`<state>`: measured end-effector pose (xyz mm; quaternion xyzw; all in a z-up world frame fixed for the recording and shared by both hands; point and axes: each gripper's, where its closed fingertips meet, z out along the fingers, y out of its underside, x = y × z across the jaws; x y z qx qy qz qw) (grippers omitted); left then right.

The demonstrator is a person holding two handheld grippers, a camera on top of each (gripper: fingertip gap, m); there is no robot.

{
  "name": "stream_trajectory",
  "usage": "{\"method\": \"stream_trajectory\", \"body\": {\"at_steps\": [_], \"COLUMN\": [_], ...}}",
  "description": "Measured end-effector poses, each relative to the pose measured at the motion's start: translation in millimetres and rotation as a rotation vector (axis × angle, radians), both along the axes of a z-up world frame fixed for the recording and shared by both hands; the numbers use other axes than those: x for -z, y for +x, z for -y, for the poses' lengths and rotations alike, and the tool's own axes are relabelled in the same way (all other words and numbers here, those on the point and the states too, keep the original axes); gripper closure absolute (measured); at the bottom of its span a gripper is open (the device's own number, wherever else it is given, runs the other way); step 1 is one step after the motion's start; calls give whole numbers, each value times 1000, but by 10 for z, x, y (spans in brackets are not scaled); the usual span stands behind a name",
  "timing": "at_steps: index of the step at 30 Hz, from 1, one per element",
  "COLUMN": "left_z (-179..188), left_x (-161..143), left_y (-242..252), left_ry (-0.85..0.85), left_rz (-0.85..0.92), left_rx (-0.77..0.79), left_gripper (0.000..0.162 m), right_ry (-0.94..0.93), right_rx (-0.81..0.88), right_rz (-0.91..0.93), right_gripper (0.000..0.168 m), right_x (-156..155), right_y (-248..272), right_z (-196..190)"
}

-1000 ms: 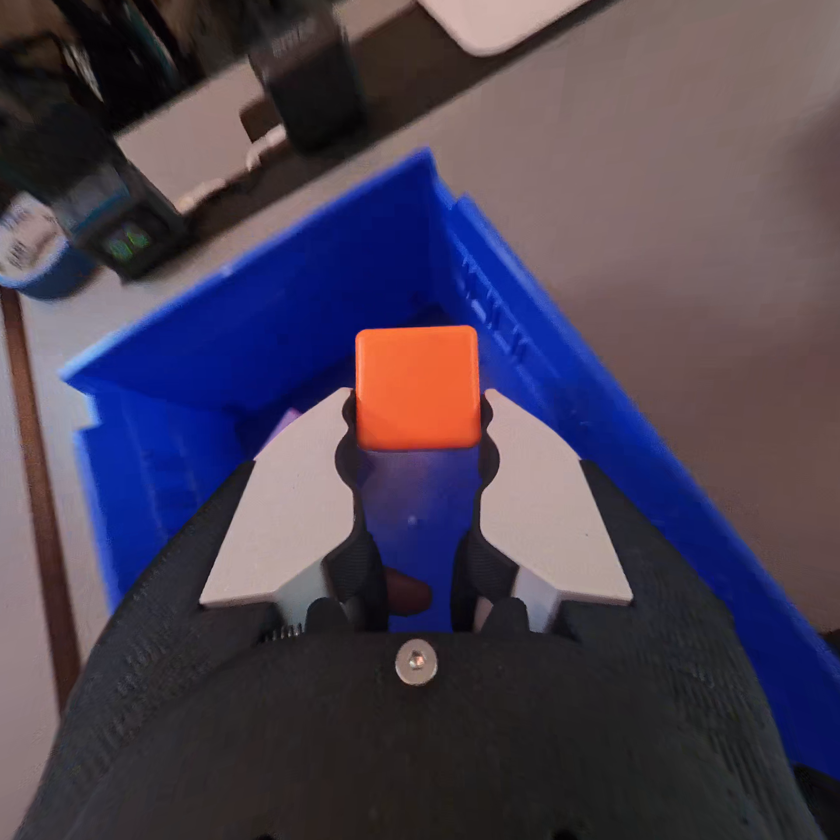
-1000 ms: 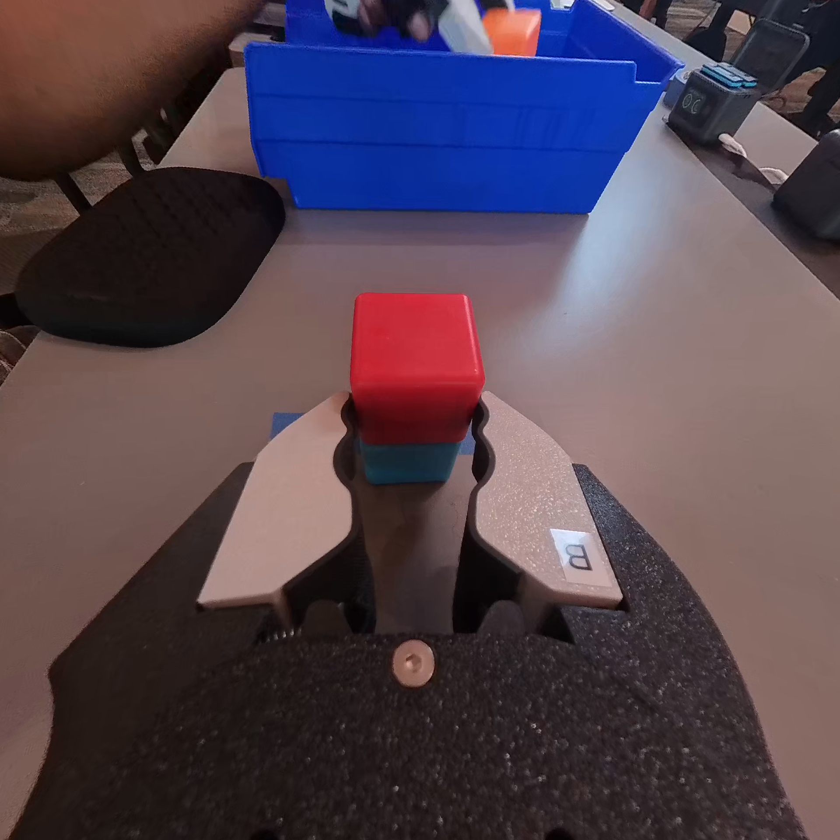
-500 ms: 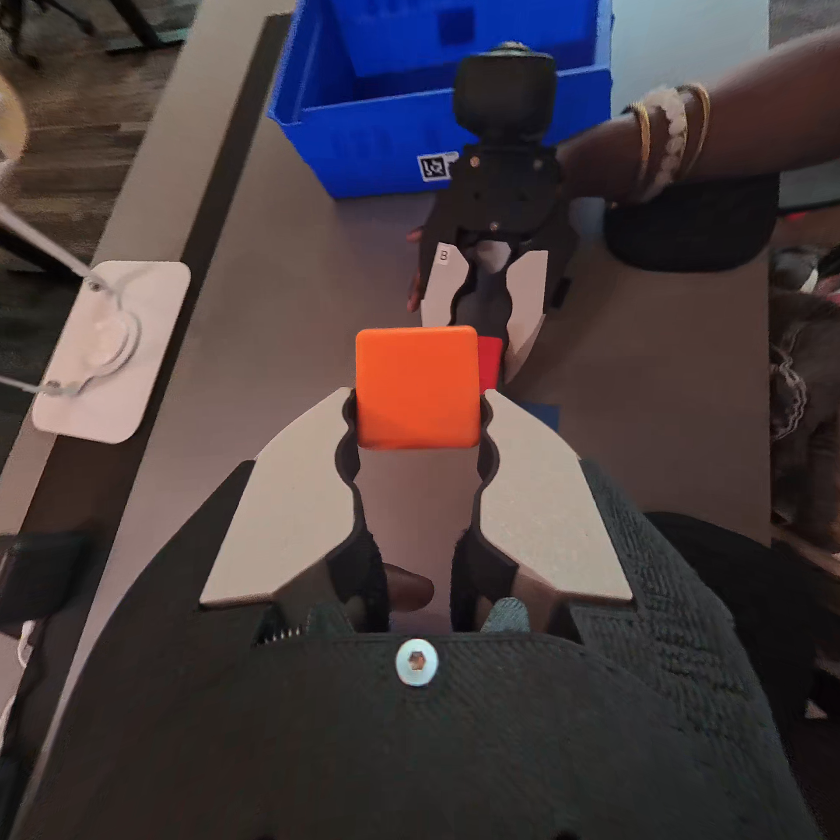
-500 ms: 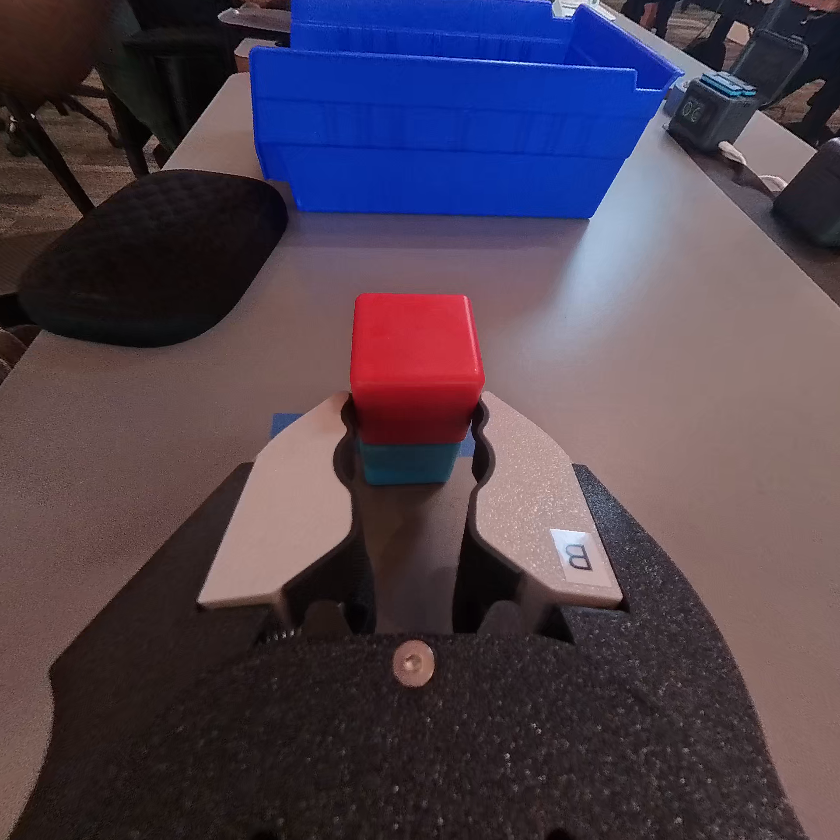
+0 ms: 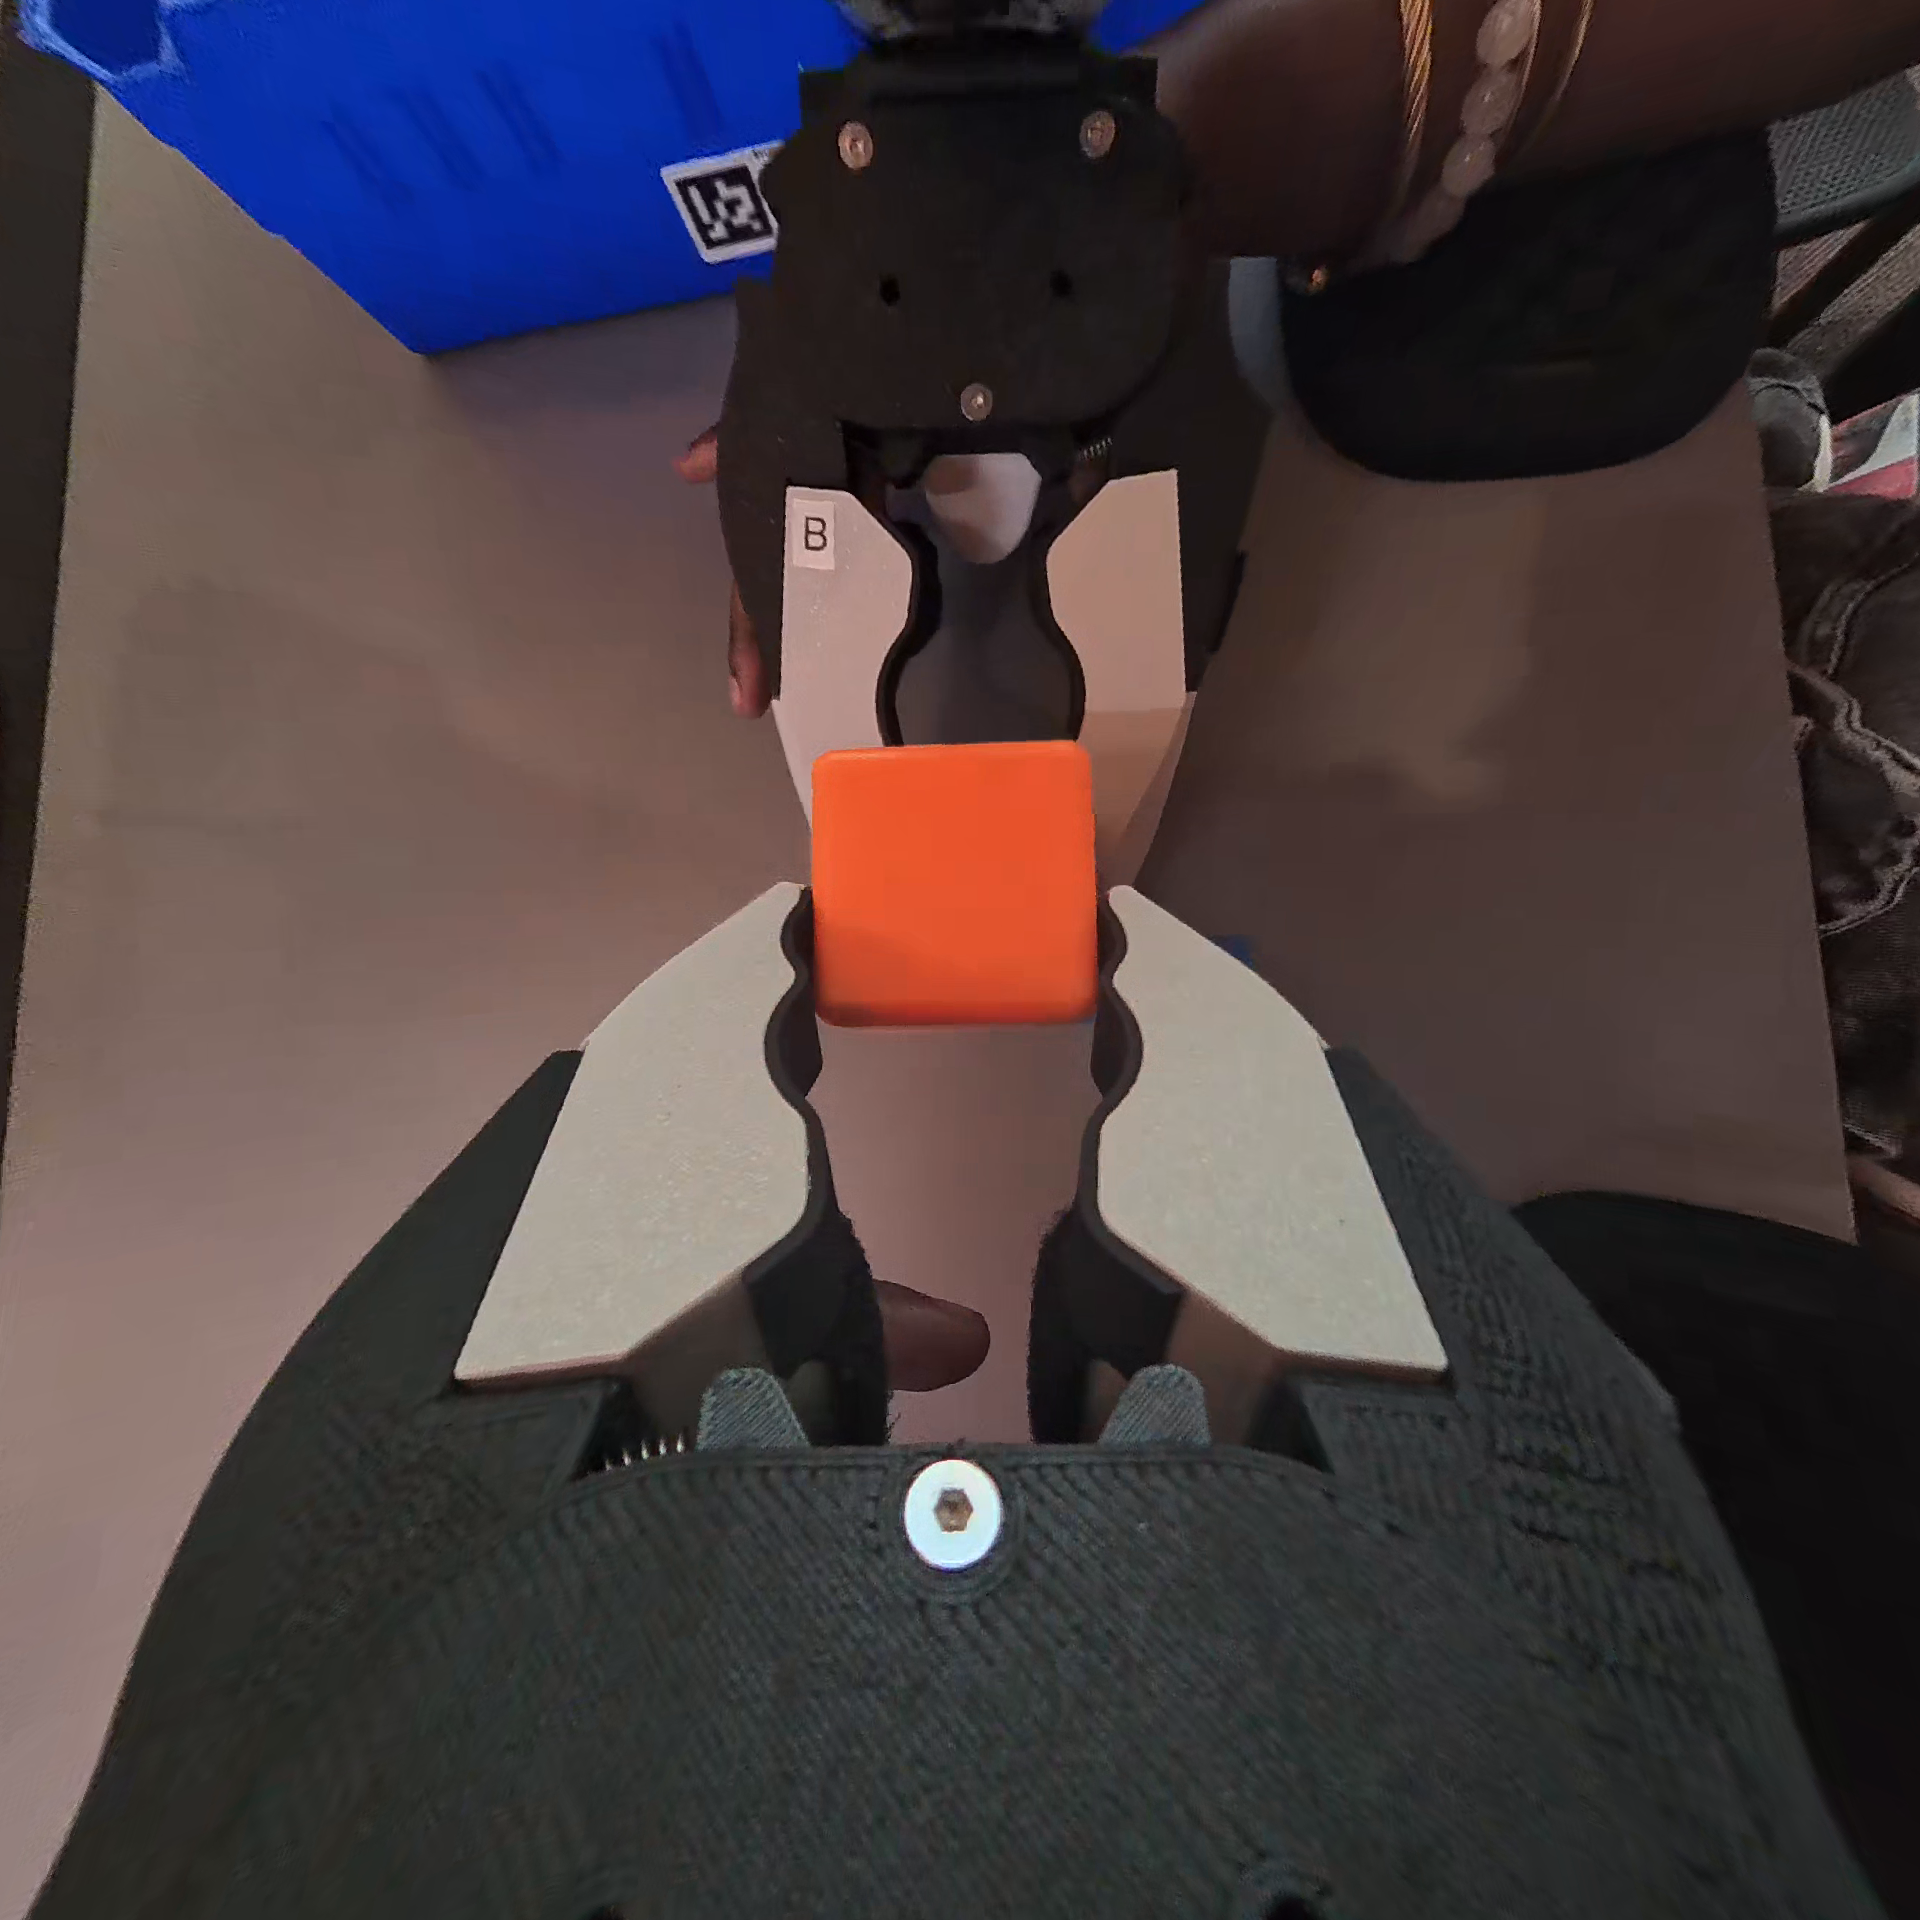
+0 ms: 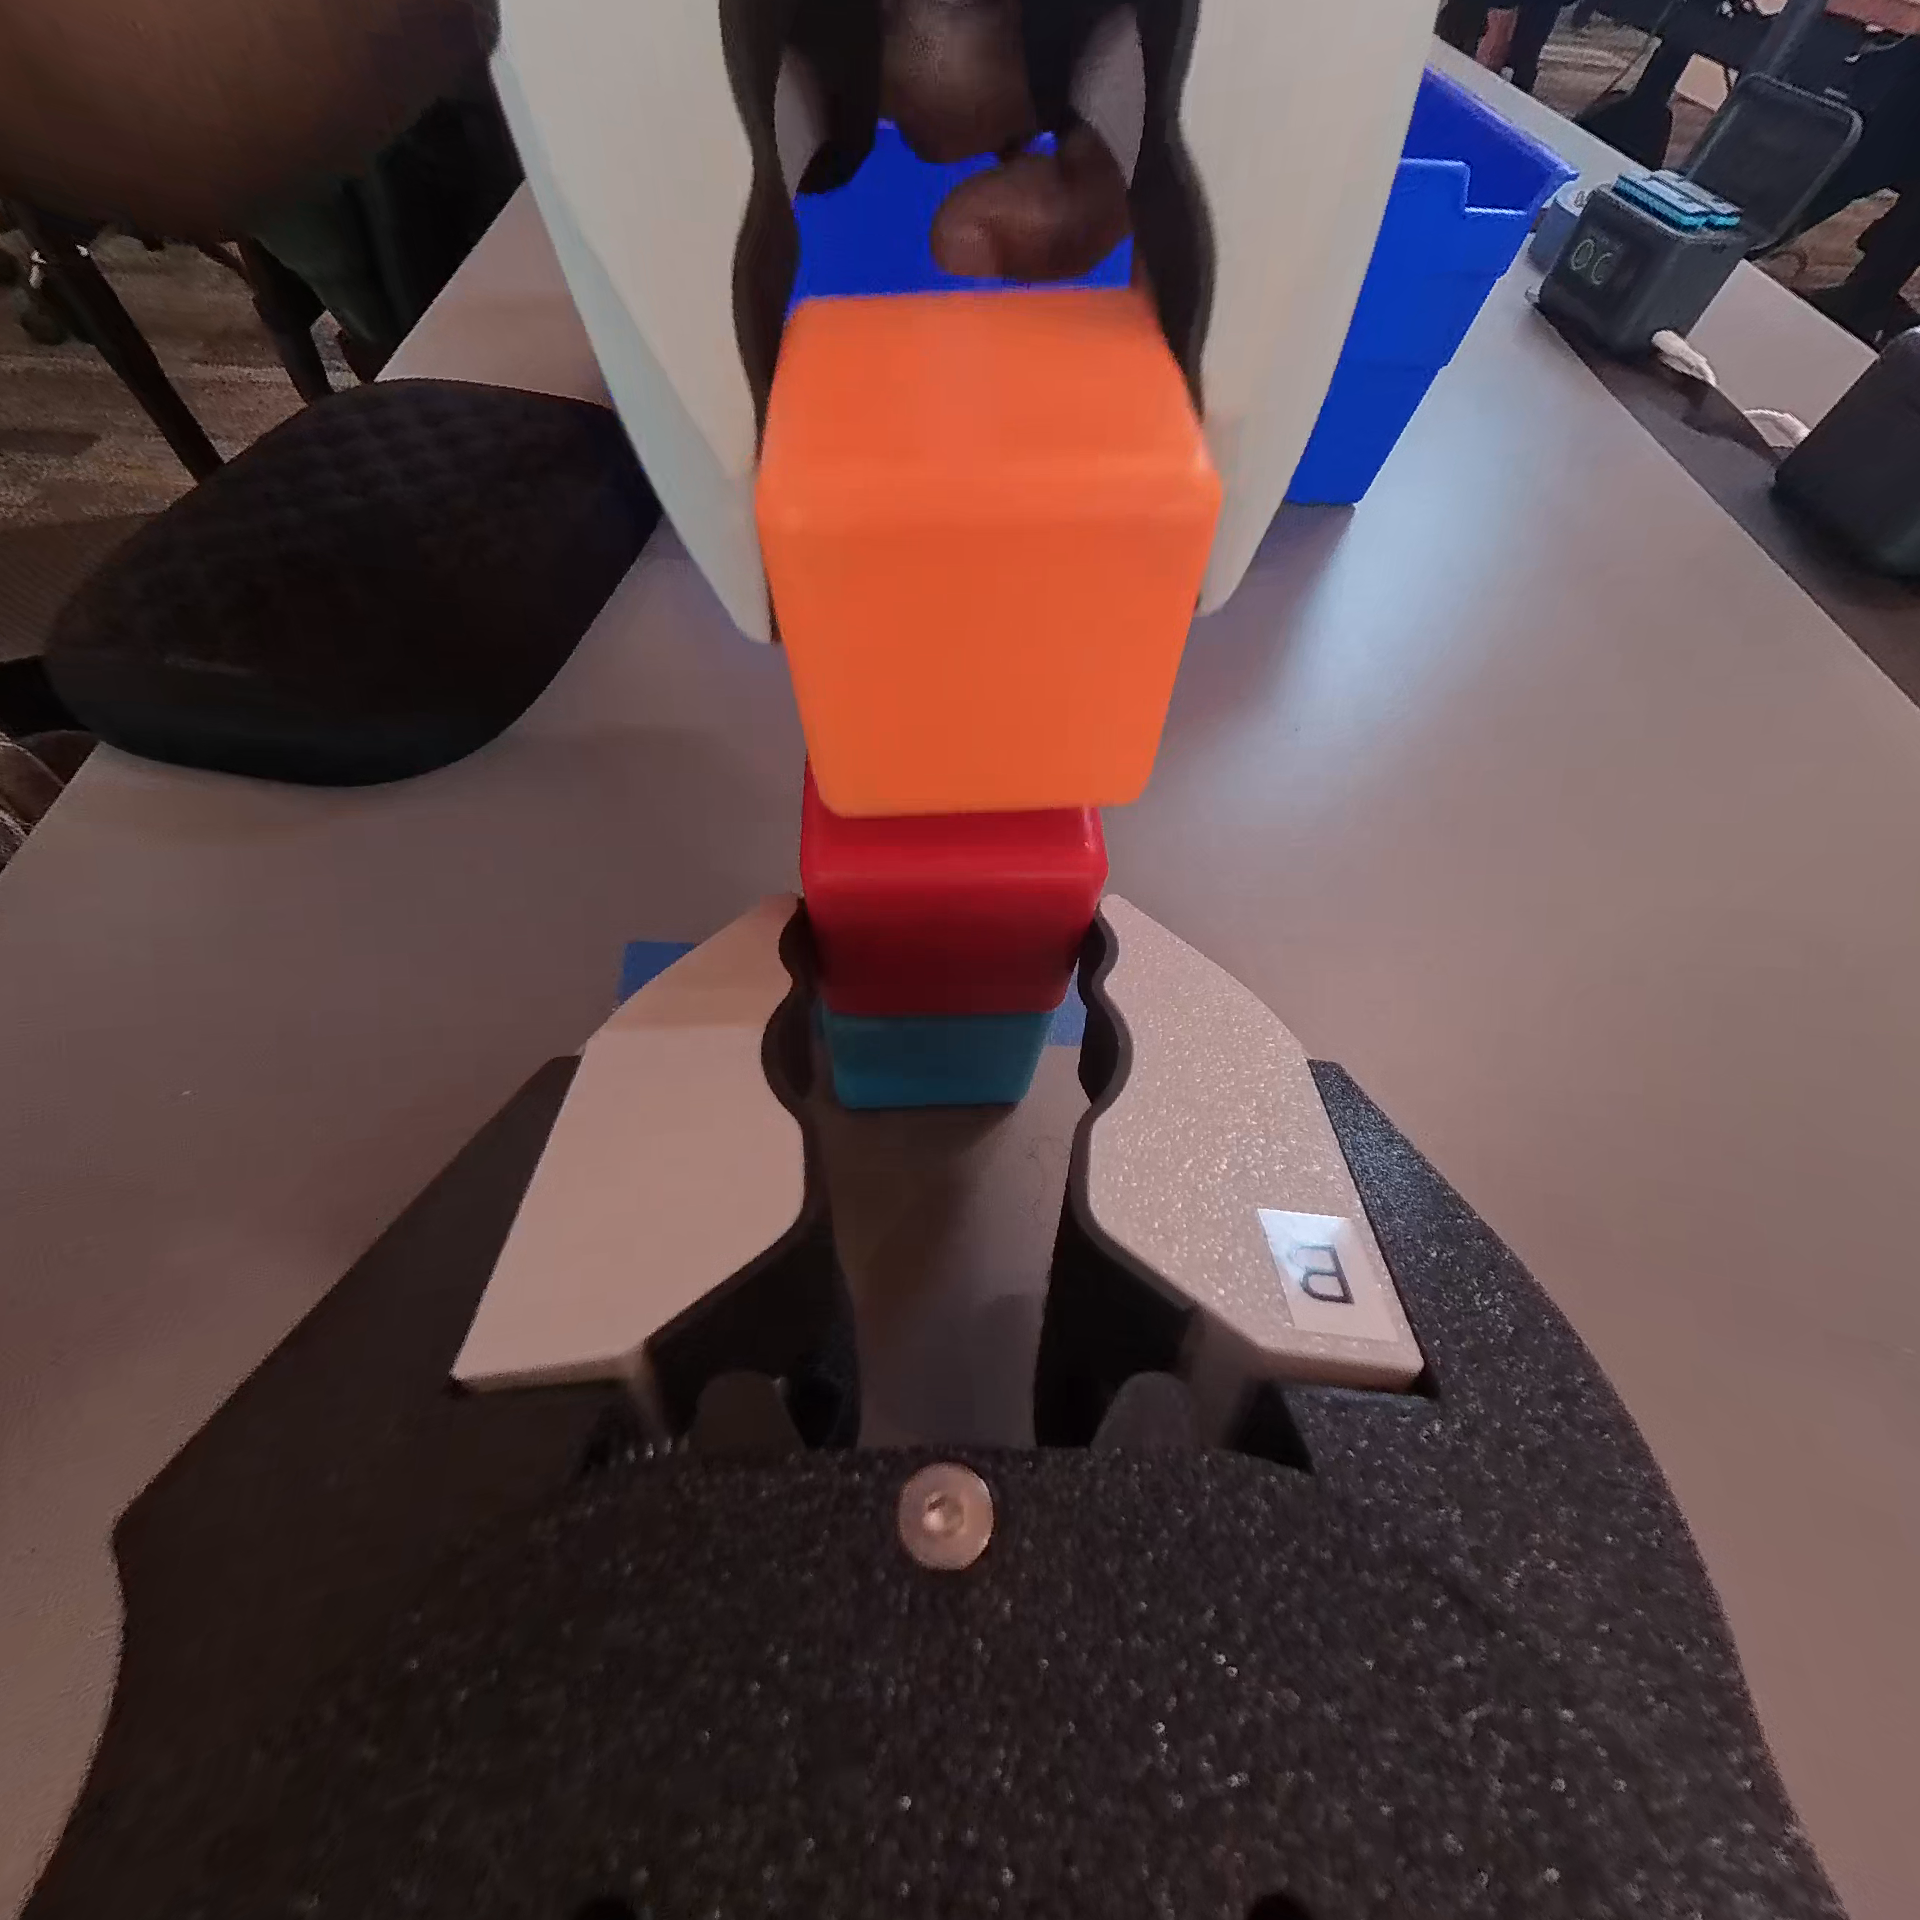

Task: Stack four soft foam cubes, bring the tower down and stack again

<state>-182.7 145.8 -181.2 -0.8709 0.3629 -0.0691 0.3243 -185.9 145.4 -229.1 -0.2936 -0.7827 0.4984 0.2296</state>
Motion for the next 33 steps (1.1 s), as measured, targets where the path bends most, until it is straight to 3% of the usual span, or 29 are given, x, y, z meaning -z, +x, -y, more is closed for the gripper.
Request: {"method": "stream_trajectory", "body": {"at_steps": [15,21,25,26,29,33], "left_z": [-18,-17,-19,-12,49,406], "left_x": [11,15,13,15,-132,-576], "left_y": [6,7,10,-1,-221,-1174], "left_ry": [-33,-49,-43,-44,43,259], "left_rz": [48,45,52,55,28,-43], "left_rx": [-55,-37,-50,-69,-175,-549], "left_gripper": [112,112,112,112,91,90], "right_ry": [8,-145,-132,-129,-125,-140], "right_rx": [8,34,63,63,61,50], "right_rz": [-8,-113,-107,-107,-107,-111], "right_gripper": [119,112,121,121,121,121], "right_x": [-22,-420,-425,-423,-421,-422], "right_y": [-12,-6,-32,-32,-25,-23], "right_z": [2,12,-7,-7,-16,-13]}}
